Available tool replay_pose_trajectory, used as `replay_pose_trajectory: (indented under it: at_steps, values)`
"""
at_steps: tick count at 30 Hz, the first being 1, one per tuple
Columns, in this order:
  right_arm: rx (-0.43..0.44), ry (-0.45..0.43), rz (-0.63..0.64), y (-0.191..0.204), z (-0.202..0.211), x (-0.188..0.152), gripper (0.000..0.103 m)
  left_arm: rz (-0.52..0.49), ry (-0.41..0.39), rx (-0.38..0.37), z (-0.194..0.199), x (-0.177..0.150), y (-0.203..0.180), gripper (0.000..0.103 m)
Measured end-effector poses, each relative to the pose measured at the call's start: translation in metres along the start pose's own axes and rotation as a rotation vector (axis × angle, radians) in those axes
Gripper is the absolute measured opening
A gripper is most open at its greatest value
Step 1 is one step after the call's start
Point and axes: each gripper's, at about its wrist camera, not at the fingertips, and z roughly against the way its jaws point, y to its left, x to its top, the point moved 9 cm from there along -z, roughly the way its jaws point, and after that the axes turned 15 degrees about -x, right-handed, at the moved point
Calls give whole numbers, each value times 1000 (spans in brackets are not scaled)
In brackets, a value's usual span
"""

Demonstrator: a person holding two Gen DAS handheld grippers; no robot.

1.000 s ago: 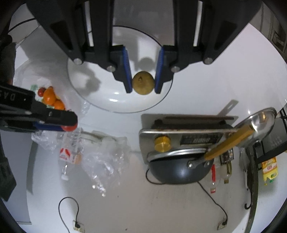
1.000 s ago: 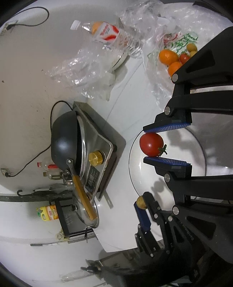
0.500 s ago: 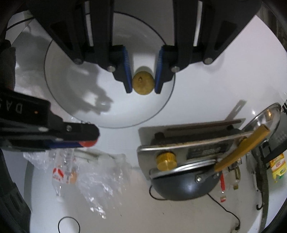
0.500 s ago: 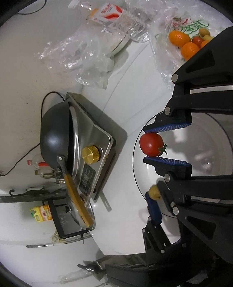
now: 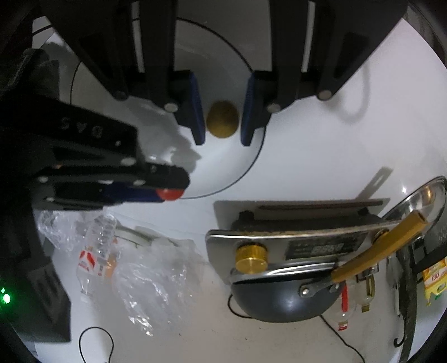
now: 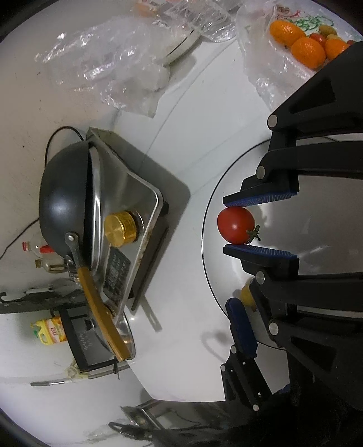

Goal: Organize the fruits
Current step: 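Open the left gripper over the white plate while the right gripper releases the tomato there, then move both open grippers back to the fruit pile on the bag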

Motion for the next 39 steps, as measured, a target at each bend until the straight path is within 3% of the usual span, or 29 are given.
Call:
replay_pose_trajectory:
  at_steps: [13,17,26,31,33,39]
  values:
    - [15,-17,1,4,11,2,30,2,-41,13,18,5,3,29]
    - [14,-30,-3,0,19,3,39,-6,-49,30,24,6,0,29]
    - [2,-70,-18,-16,49,-1,40,-27,-63,50,36,7,-21,29]
    - [-9,-87,-29,-28,66,-6,40,-47,-85,53,45,9,-37,36]
    - [-12,-94,-32,-32,71,-8,40,-46,-97,51,49,10,-42,44]
    - [-29,-125,-45,-47,96,-16,40,-49,-132,54,61,16,-59,47]
